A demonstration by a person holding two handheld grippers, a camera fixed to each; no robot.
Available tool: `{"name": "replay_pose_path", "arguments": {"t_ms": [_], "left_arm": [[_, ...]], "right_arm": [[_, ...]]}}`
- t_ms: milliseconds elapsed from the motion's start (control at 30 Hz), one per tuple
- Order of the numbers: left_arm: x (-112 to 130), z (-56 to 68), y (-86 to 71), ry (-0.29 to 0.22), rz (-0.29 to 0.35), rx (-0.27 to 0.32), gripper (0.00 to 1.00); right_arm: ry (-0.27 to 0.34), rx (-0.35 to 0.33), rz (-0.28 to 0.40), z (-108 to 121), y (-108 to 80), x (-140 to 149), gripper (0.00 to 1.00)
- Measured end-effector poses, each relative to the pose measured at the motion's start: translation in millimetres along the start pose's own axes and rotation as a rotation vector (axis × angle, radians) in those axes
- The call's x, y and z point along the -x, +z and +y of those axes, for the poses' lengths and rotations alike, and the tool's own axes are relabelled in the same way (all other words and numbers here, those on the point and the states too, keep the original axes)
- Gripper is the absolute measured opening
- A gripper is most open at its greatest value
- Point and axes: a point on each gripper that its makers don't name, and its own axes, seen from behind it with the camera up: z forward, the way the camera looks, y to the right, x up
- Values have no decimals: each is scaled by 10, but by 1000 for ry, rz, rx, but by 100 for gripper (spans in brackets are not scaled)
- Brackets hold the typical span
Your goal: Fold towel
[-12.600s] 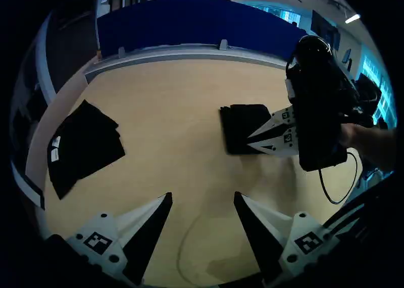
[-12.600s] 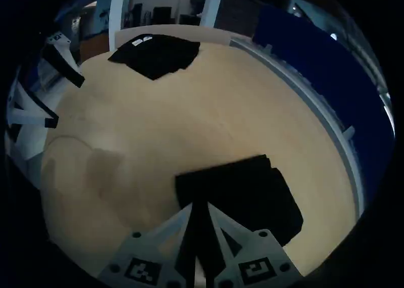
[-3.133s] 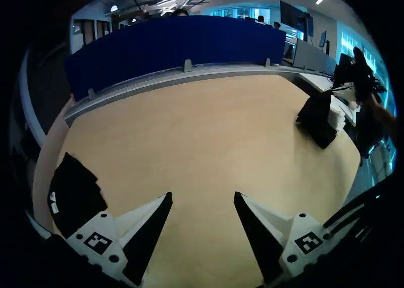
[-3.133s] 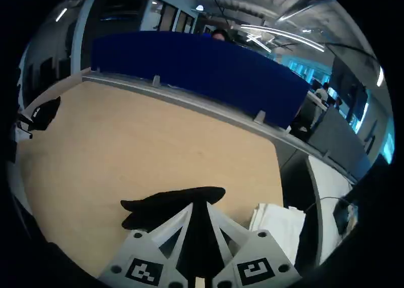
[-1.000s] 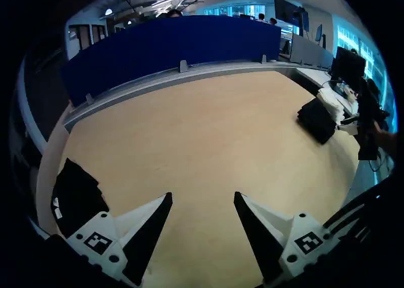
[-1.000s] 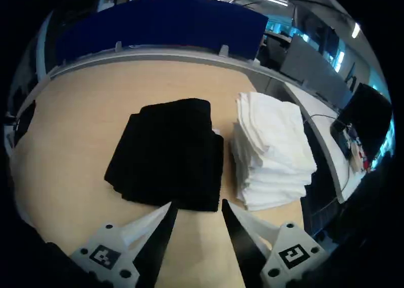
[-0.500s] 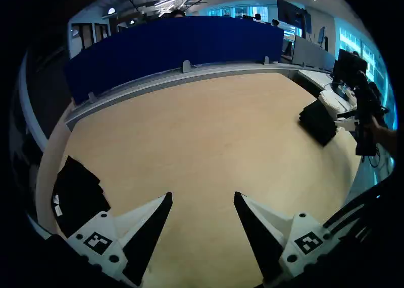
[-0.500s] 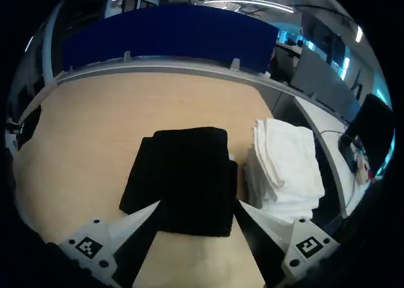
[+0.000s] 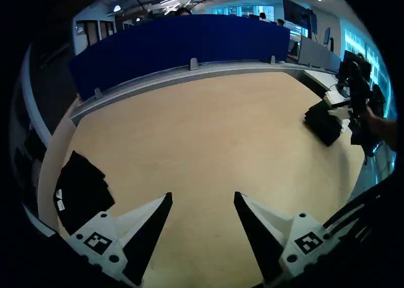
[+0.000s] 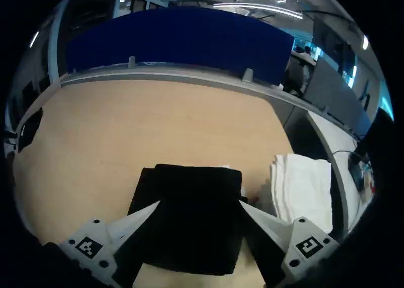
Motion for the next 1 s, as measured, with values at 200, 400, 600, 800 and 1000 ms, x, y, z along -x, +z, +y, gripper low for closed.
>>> {"name": "replay_pose_path", "arguments": {"t_ms": [200, 400, 600, 800, 1000], "left_arm": [[9, -5, 16, -3, -4, -8, 90], [-1, -2, 5, -2, -5, -14, 90], [28, -13, -4, -4, -8, -20, 90], [40, -24, -10, -5, -9, -23, 90], [10, -45, -13, -8, -1, -24, 90]], "right_arm": [[5, -10, -8, 6, 130, -24, 100], [32, -12, -33, 46, 253, 58, 100], [51, -11, -54, 82, 331, 129, 100], [53, -13, -54, 74, 340, 116, 100], [55, -14, -12, 27, 168, -36, 100]]}}
